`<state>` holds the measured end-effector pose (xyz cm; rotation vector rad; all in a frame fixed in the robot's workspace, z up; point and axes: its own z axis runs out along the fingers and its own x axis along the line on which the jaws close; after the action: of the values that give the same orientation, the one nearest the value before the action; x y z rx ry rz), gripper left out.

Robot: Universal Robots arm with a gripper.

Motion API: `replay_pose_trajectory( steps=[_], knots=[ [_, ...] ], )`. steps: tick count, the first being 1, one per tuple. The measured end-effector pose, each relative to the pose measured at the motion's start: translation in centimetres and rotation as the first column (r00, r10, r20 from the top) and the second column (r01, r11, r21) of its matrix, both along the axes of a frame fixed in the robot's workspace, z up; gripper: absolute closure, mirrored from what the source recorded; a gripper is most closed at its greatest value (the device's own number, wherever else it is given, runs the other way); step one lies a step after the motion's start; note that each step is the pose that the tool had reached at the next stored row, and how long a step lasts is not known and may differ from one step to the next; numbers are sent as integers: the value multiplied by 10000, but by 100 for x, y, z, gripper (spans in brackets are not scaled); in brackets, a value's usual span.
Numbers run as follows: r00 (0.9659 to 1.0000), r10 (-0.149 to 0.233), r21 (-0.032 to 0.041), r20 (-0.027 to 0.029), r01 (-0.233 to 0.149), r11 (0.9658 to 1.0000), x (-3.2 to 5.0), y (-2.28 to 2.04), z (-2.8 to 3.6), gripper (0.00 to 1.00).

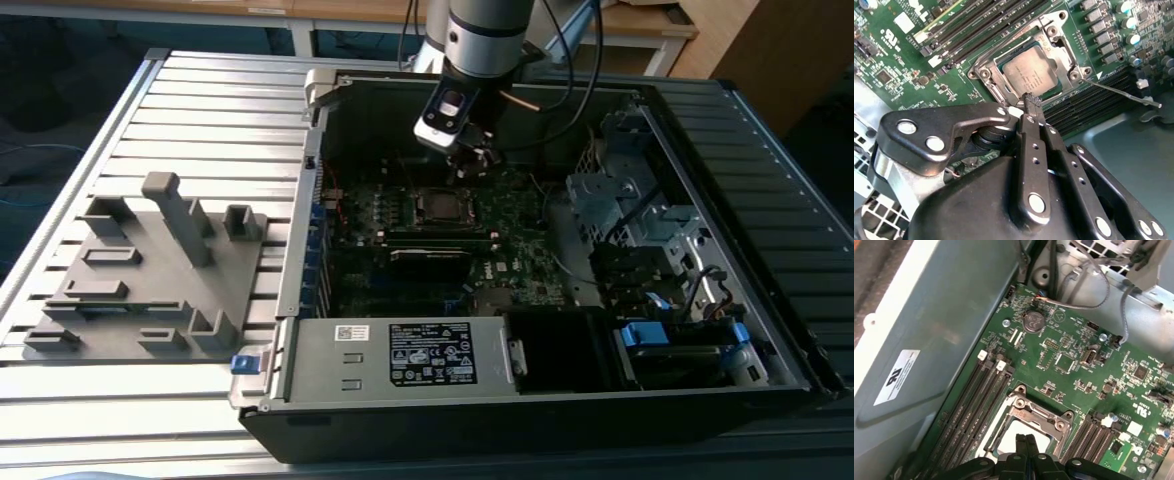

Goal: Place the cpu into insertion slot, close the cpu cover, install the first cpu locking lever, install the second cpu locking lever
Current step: 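Close the cpu cover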

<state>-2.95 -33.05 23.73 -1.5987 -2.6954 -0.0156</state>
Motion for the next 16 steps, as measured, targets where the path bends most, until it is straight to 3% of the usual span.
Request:
replay_pose_trajectory(
  steps=[8, 16],
  knots=[
    [9966, 821, 3, 0, -821, 9966, 0, 0, 0, 90],
    [9859, 1675, 5, 1, -1675, 9859, 0, 0, 0, 90]
  ],
)
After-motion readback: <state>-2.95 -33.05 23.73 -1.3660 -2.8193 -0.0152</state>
